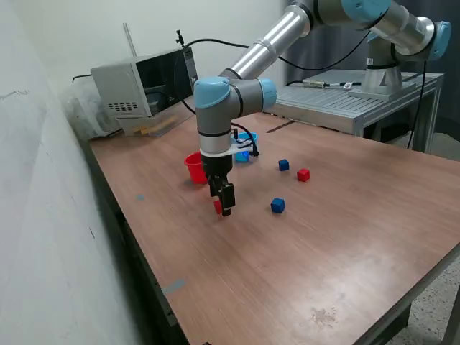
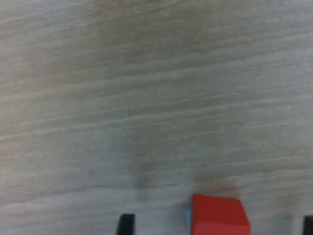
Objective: Place red objects in the red bin, and blue objects in the blue bin.
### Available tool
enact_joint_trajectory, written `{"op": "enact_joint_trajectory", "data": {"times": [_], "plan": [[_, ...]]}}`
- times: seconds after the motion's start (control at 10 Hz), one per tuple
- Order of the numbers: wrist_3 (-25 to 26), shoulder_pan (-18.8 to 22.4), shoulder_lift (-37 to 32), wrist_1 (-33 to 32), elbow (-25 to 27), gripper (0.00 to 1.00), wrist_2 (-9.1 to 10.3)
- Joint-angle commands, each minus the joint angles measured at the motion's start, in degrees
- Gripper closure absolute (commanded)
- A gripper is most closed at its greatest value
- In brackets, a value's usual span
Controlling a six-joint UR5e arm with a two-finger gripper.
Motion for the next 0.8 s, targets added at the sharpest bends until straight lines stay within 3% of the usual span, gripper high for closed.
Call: {"op": "enact_joint_trajectory", "data": {"times": [0.0,0.5,0.7], "plan": [[-0.6,0.0,-0.1,-0.1,-0.1,1.00,-0.01],[-0.1,-0.3,-0.8,0.3,0.4,1.00,-0.09],[-0.4,-0.2,-5.9,0.3,1.8,1.00,-0.01]]}}
